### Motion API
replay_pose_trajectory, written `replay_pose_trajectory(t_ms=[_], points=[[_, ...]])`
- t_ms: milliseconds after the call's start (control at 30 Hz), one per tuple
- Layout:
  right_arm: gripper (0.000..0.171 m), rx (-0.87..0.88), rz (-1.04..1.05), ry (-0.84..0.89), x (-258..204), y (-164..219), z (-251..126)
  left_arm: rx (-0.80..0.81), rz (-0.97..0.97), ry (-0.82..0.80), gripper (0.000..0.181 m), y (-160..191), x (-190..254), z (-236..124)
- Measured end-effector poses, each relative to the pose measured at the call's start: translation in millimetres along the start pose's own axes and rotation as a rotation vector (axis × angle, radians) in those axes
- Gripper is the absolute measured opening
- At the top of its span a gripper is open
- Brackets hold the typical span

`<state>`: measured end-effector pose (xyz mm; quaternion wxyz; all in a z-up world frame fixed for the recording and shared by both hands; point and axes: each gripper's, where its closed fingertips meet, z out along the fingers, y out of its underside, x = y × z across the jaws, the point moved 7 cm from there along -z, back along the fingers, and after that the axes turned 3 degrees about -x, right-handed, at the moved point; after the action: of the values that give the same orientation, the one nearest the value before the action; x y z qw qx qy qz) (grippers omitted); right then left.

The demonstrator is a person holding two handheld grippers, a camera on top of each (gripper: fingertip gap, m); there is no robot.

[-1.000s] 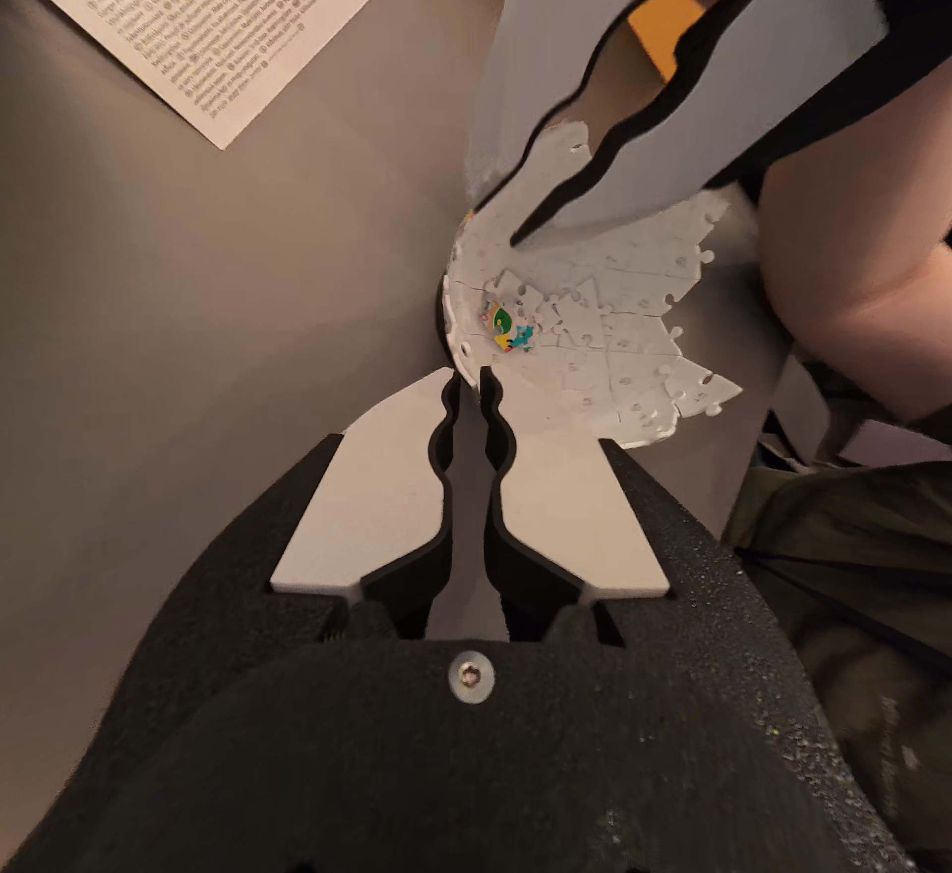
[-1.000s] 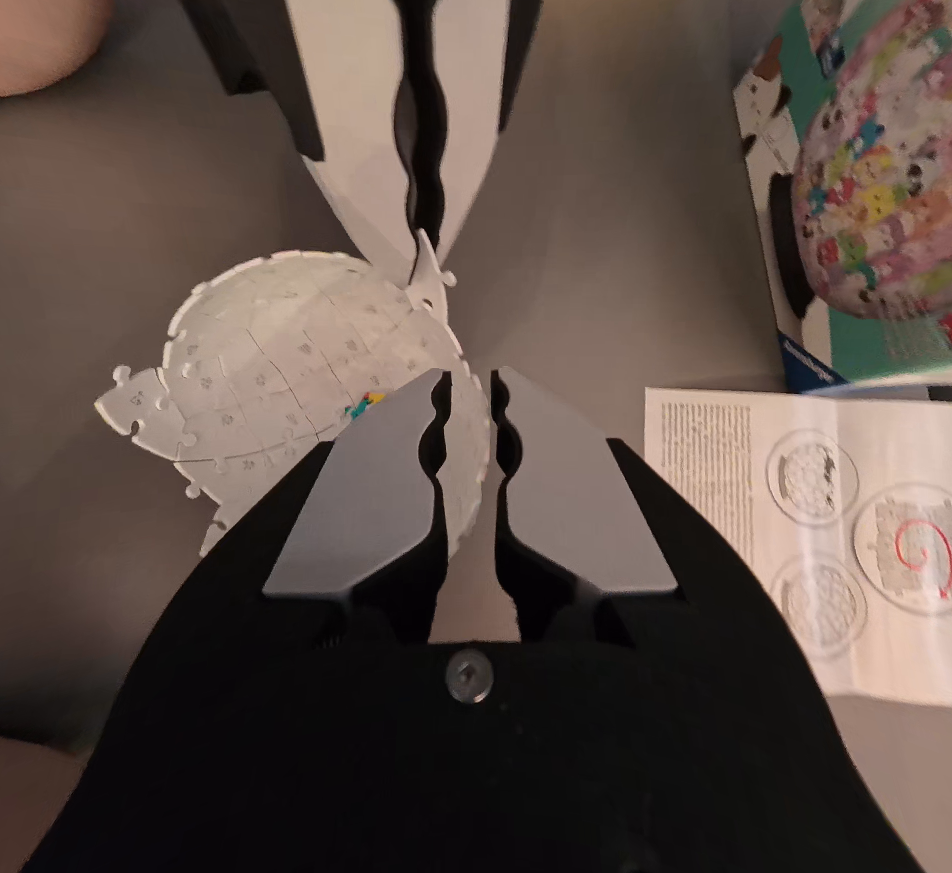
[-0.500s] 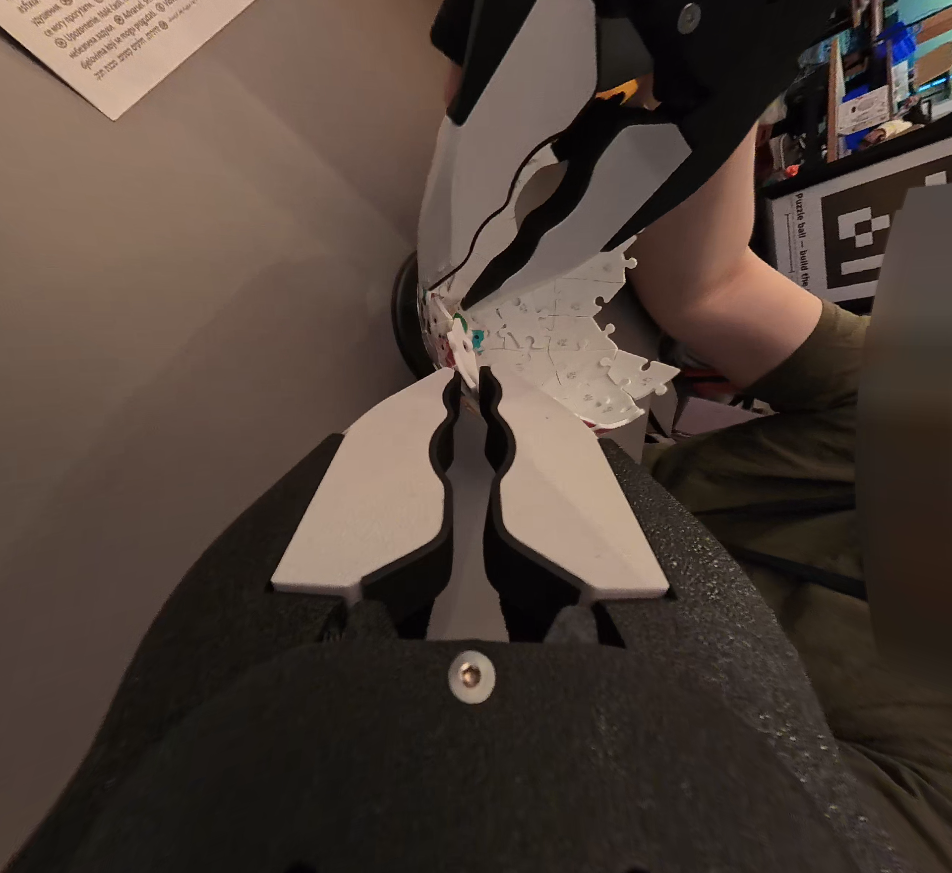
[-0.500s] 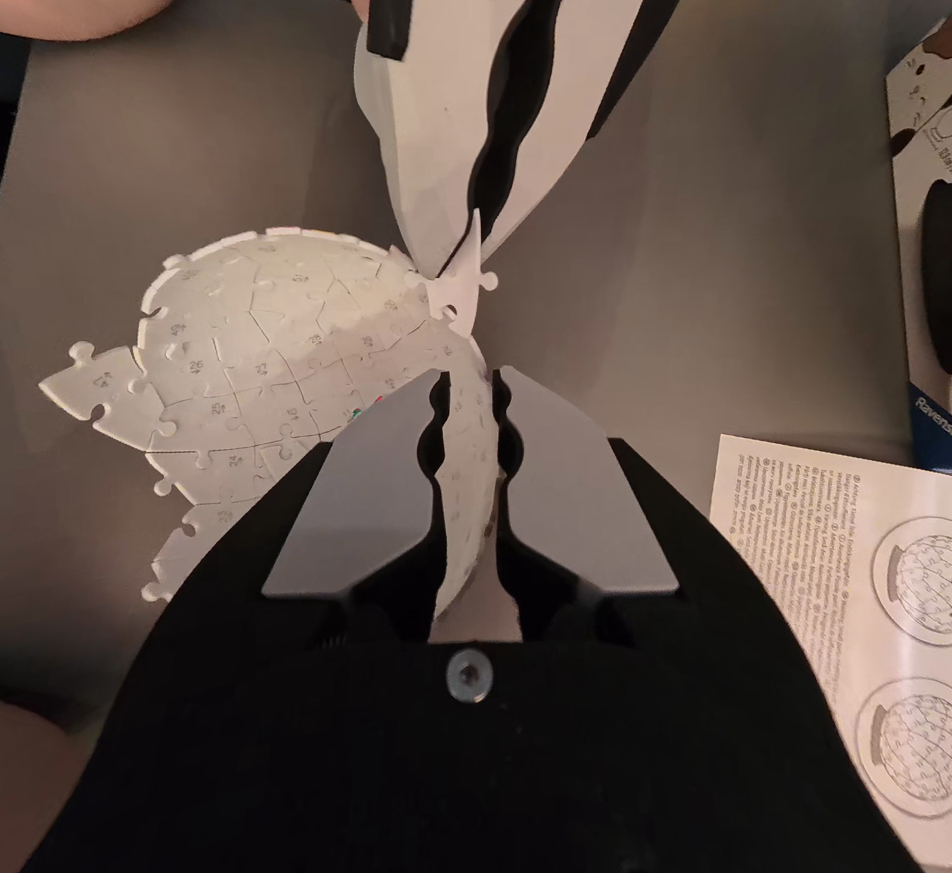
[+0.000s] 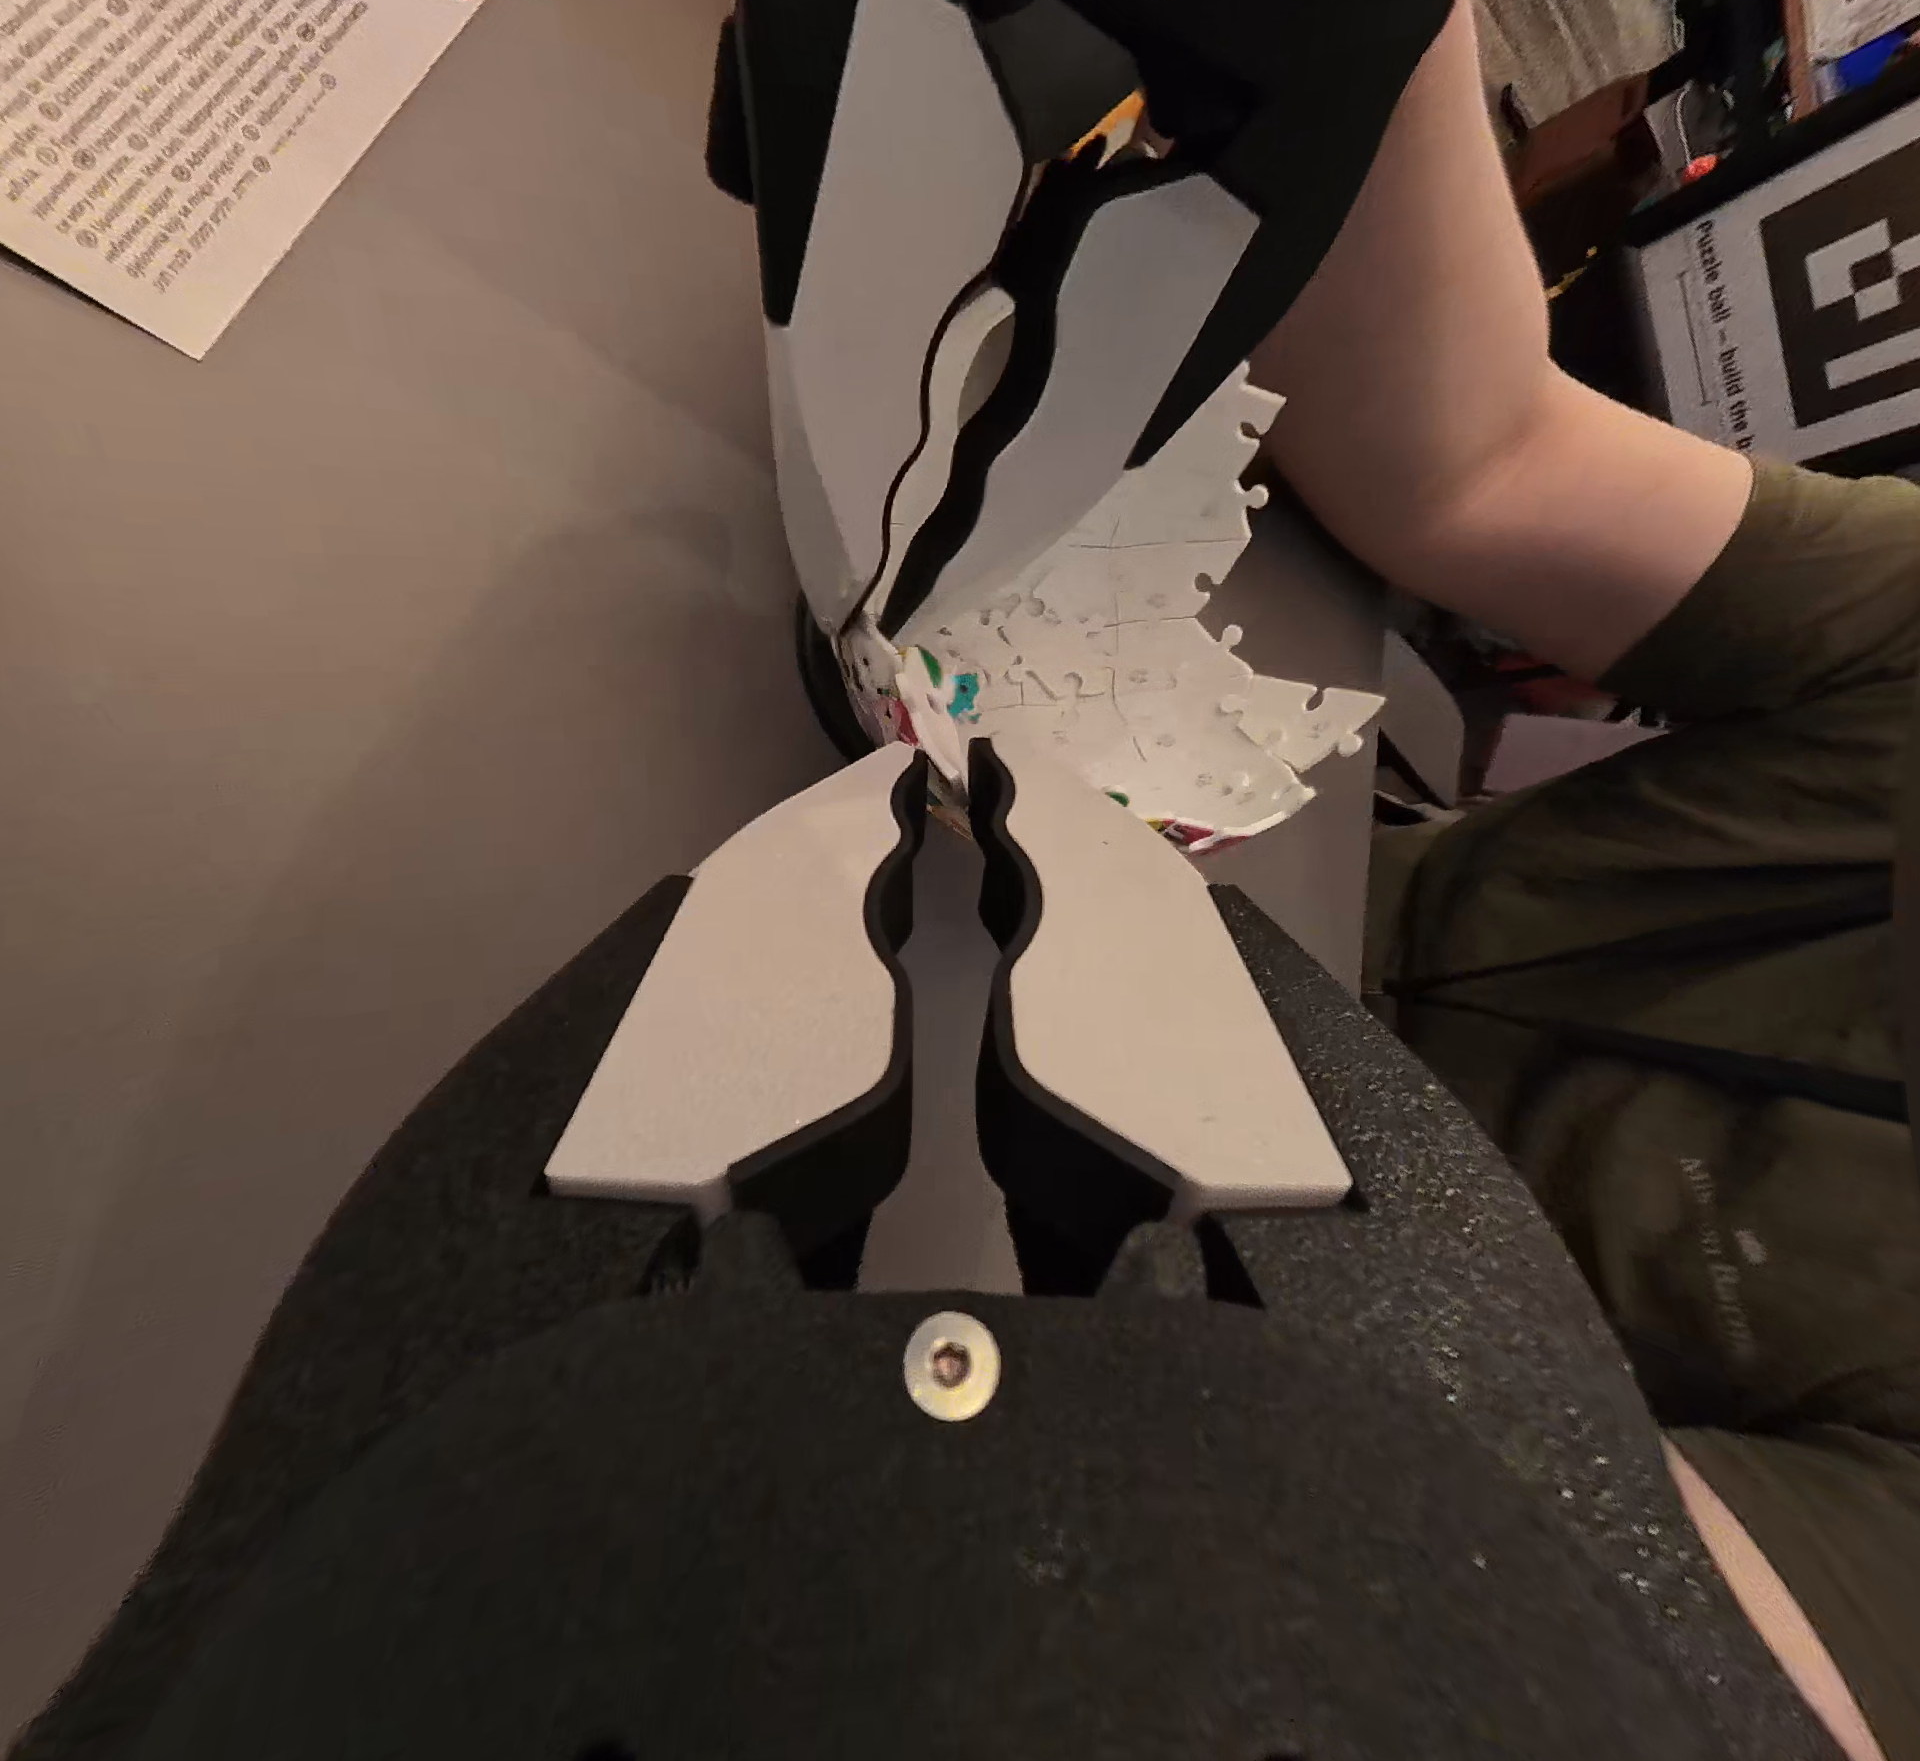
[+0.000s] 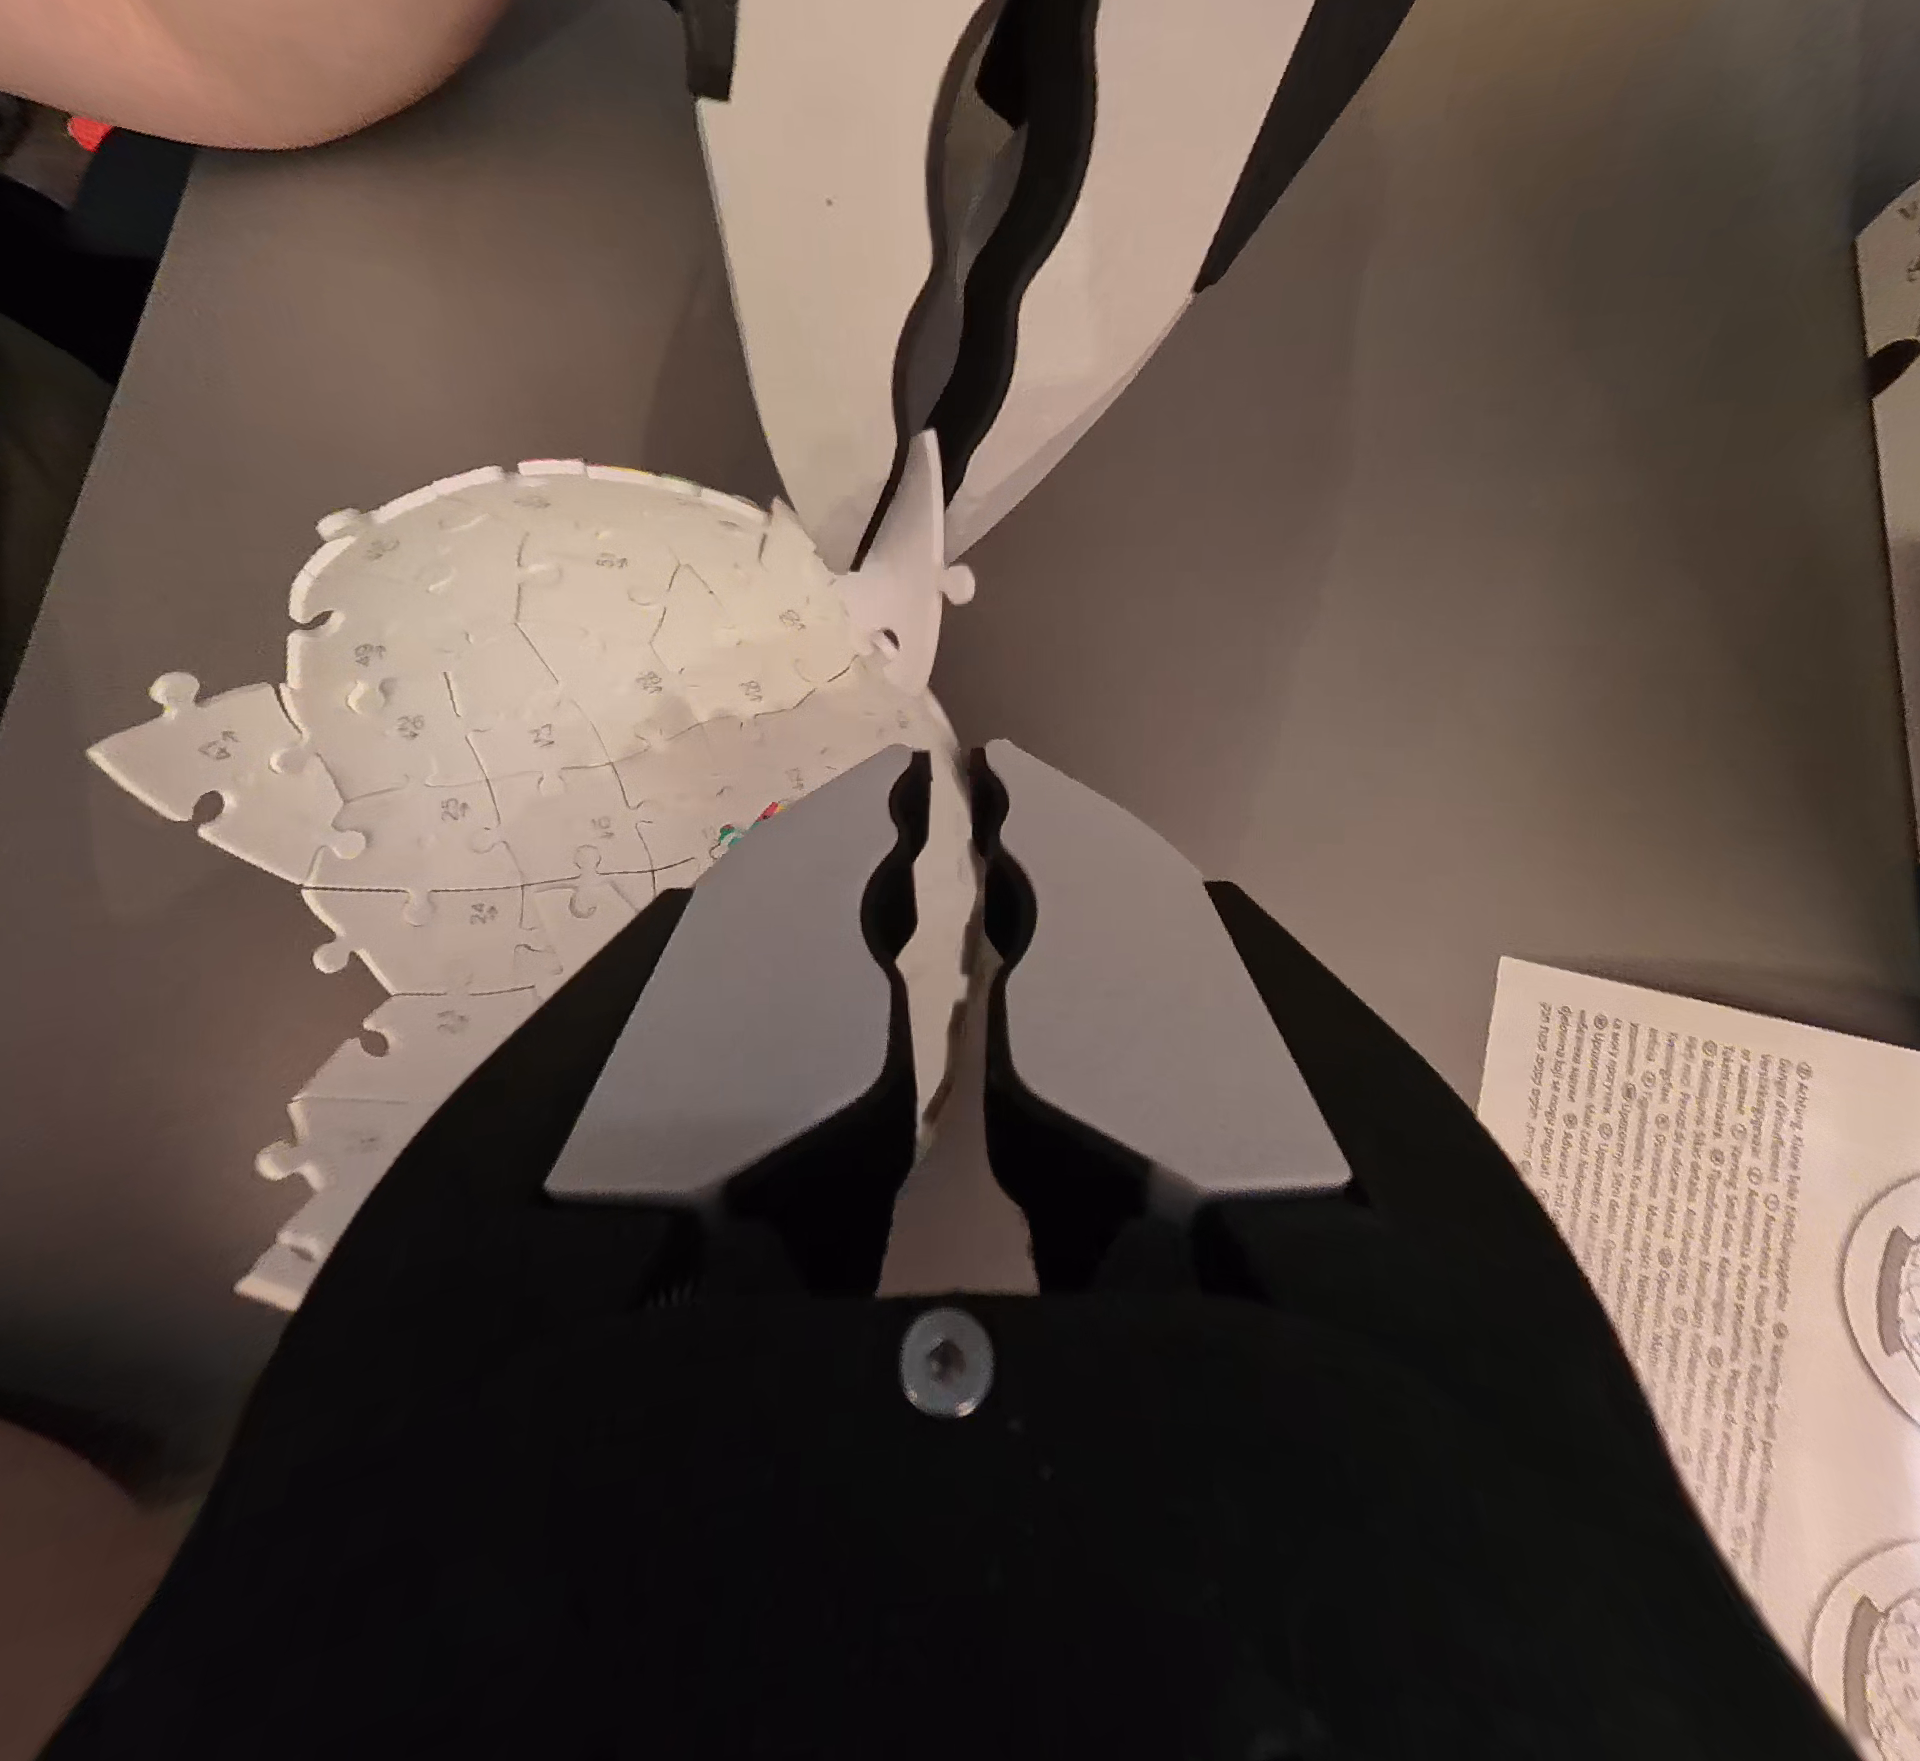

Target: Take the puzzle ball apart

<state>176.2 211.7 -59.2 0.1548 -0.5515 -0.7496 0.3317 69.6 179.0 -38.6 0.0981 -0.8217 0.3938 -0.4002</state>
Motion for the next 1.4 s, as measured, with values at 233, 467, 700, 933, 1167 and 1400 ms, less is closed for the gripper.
replay_pose_trajectory(t_ms=[233, 467, 700, 933, 1167, 1400], points=[[0.010, -0.024, 0.010, -0.046, -1.2, 0.7, 10.8, 0.035, -0.125, 0.076, 0.006, -3.6, -3.3, 2.1], [0.006, 0.032, -0.003, -0.053, -2.6, -2.7, 4.7, 0.059, -0.150, 0.086, 0.005, -5.1, 0.7, -3.2], [0.006, -0.029, -0.042, -0.042, -8.4, -5.3, 8.0, 0.039, -0.215, 0.145, 0.005, -1.3, -0.3, -1.3], [0.006, -0.045, -0.140, -0.006, -15.9, -8.9, 4.5, 0.029, -0.212, 0.233, 0.005, 1.2, 1.5, -0.4], [0.006, 0.005, -0.254, 0.012, -20.5, -12.2, 4.6, 0.030, -0.199, 0.334, 0.006, 4.9, 2.8, -1.6], [0.005, 0.025, -0.309, 0.041, -23.1, -14.5, 1.7, 0.051, -0.203, 0.451, 0.007, 6.4, 1.7, -0.7]])
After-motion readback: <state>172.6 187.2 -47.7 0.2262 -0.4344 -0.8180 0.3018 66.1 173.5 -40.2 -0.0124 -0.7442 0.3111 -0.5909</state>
